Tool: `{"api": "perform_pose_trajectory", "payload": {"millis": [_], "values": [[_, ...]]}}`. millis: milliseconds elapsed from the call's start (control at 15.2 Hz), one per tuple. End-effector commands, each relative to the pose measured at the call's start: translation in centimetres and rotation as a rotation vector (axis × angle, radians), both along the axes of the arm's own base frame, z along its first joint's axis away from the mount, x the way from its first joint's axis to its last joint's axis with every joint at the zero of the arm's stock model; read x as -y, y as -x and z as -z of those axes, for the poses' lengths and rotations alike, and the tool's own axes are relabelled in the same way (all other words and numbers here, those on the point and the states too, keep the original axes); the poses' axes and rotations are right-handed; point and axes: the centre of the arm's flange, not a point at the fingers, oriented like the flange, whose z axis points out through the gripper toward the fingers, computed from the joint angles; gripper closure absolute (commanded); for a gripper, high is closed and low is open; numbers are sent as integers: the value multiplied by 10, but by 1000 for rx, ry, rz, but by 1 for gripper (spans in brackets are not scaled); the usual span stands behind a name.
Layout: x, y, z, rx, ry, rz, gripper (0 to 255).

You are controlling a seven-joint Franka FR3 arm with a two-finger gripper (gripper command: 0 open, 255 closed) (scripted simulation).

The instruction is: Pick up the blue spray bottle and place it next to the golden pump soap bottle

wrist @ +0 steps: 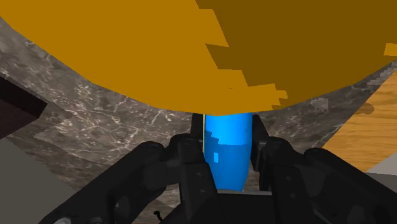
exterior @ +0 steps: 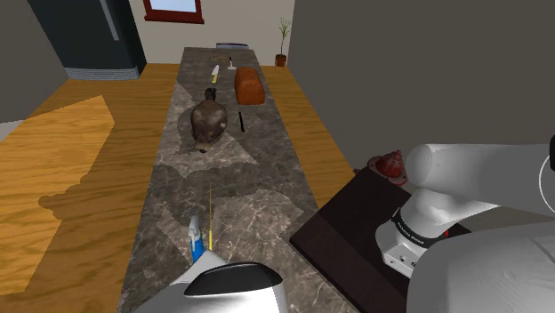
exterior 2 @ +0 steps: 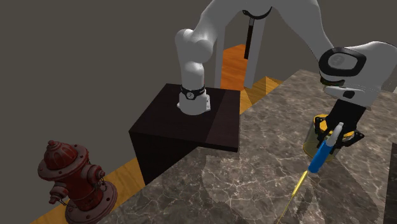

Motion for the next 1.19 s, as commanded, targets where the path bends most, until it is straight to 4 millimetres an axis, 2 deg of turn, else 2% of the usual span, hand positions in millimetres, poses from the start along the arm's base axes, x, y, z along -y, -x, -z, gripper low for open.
{"api": "perform_pose_trajectory", "payload": {"millis": [0,330,594,1122], "values": [[0,0,0,0,0,0,0],[0,0,0,0,0,0,0],[-12,19,-45,0,0,0,0],[-12,19,-45,0,0,0,0]]}}
